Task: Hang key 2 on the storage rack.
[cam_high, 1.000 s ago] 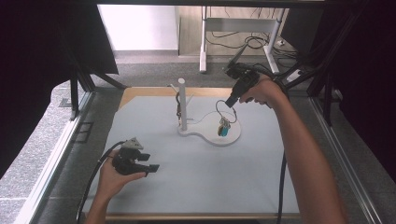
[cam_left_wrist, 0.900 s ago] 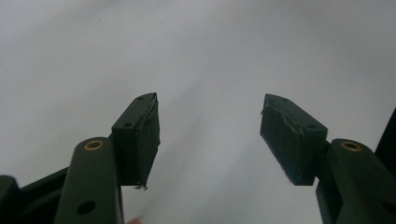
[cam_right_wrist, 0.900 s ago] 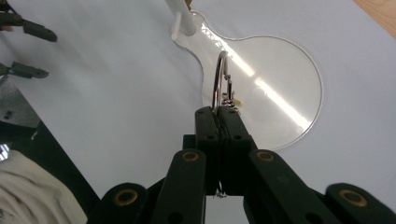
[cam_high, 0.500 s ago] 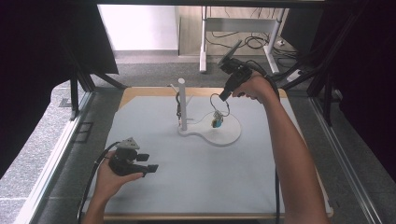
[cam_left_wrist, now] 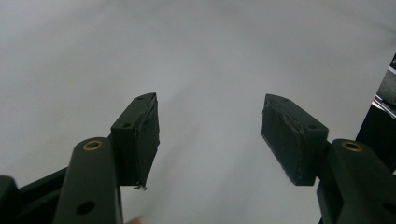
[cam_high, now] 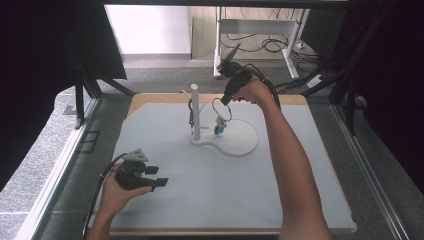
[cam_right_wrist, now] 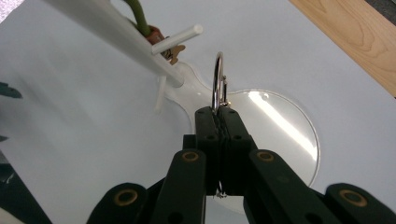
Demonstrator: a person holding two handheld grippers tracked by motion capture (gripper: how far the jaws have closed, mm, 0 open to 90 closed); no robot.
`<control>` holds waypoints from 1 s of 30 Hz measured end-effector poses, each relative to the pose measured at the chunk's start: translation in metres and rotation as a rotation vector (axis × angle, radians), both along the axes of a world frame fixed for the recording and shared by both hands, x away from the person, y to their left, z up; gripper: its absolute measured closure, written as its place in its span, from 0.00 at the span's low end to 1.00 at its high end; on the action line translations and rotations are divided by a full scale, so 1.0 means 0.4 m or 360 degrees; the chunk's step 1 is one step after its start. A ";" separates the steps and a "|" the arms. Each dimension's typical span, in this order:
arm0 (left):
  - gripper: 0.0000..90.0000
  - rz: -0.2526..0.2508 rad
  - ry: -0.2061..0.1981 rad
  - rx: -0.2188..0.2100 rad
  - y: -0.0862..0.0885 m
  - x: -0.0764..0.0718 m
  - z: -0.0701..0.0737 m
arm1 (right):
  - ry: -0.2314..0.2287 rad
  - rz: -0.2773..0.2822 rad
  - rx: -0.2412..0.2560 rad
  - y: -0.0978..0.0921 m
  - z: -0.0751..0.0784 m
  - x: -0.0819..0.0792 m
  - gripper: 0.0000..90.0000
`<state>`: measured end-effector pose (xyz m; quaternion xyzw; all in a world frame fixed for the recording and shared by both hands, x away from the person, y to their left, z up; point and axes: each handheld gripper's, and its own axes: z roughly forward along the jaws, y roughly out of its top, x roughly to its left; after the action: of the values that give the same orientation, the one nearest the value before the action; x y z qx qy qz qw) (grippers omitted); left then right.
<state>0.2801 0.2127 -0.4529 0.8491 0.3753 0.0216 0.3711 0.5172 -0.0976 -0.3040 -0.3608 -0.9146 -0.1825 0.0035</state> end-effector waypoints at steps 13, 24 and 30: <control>0.41 0.0003 0.0018 0.0004 0.001 0.008 -0.009 | -0.0052 0.0002 0.0027 0.055 -0.007 0.030 0.98; 0.41 -0.0010 0.0033 0.0020 -0.010 0.011 -0.017 | -0.0034 0.0048 0.0059 0.090 -0.039 0.002 0.98; 0.41 -0.0009 0.0033 0.0019 -0.012 0.010 -0.017 | -0.0029 0.0053 0.0070 0.087 -0.055 -0.002 0.98</control>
<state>0.2842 0.2078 -0.4595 0.8525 0.3767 0.0140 0.3623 0.5164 -0.0627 -0.3260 -0.3438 -0.9162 -0.2057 0.0060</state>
